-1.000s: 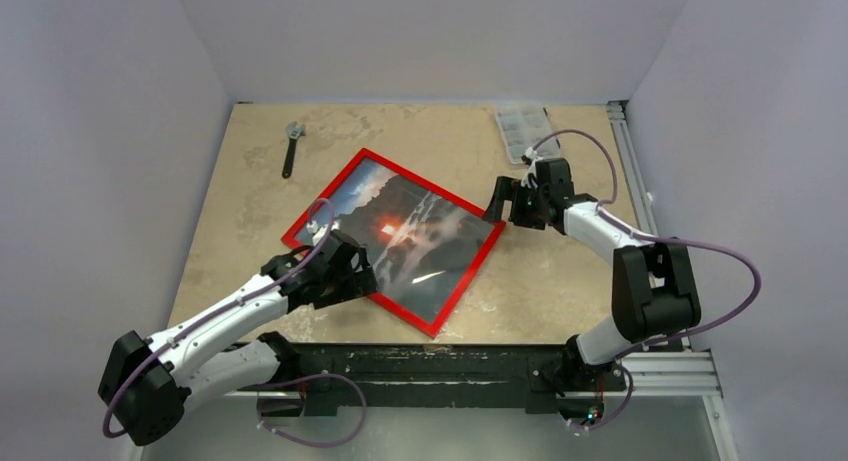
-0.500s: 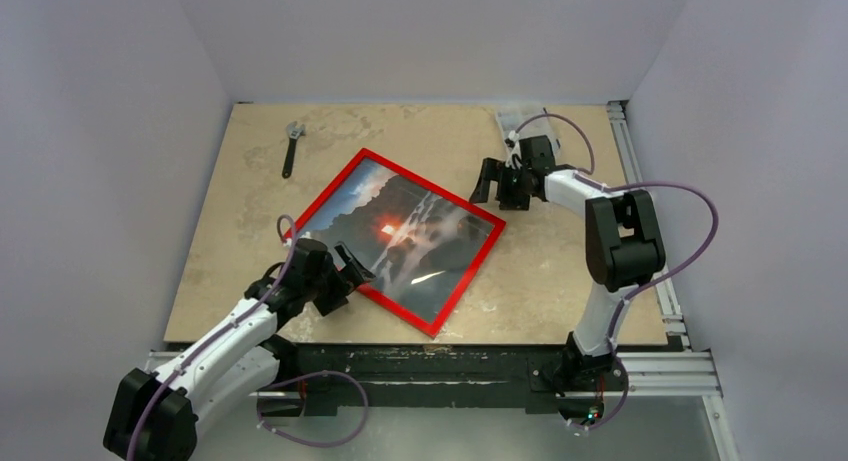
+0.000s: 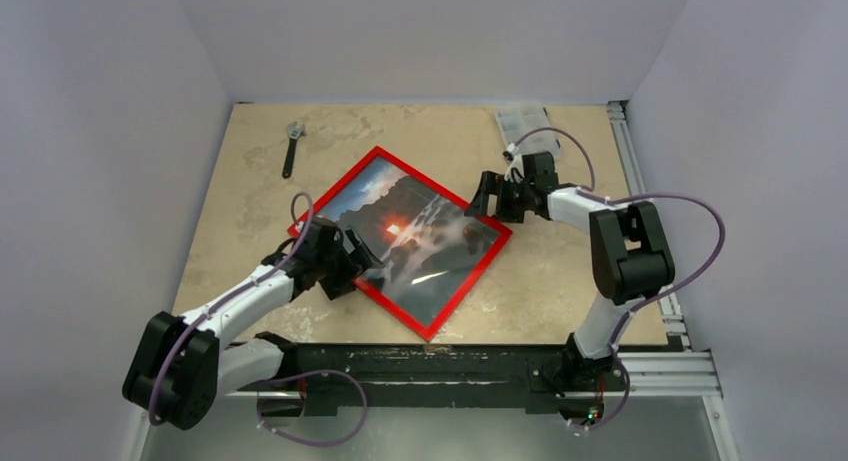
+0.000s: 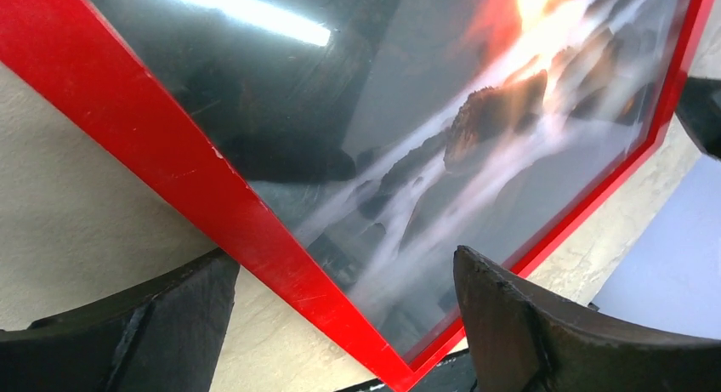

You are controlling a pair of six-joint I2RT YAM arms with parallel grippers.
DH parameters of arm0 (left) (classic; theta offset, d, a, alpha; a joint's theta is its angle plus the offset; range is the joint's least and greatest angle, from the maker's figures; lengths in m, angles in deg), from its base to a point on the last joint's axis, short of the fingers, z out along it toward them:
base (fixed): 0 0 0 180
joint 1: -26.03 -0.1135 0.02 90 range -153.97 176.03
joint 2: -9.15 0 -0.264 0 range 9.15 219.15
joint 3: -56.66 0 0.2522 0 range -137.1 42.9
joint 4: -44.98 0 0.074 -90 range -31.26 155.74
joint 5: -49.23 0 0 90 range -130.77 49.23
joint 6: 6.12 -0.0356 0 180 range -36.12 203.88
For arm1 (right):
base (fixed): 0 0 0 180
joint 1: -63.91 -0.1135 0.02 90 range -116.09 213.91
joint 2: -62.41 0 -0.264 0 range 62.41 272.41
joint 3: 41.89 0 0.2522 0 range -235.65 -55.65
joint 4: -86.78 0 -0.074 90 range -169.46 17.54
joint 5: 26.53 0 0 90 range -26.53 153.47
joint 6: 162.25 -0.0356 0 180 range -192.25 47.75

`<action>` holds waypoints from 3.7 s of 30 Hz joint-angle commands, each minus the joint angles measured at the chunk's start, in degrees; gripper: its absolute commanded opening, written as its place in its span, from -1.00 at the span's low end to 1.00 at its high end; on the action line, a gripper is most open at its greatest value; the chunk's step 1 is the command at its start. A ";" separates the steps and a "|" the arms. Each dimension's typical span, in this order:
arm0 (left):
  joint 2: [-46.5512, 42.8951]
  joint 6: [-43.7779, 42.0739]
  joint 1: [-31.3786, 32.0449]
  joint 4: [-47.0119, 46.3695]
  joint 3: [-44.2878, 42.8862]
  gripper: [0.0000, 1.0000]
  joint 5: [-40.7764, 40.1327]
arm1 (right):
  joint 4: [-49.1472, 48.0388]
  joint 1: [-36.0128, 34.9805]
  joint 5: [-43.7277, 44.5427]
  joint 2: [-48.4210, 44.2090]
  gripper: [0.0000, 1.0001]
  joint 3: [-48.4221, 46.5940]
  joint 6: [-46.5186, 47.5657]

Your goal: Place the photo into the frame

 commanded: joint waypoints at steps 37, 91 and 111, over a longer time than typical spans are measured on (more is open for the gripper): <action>13.20 -10.31 -0.33 -0.25 -9.00 0.90 4.14 | 9.65 -0.88 3.31 -13.14 0.81 6.53 -1.74; 37.19 -18.52 -1.00 4.61 -37.48 0.88 4.27 | 10.53 -3.11 7.42 -26.18 0.77 22.84 -5.97; 28.95 -18.88 -2.00 0.59 -29.06 0.95 2.42 | 11.52 -8.35 16.93 -31.05 0.80 18.47 -8.53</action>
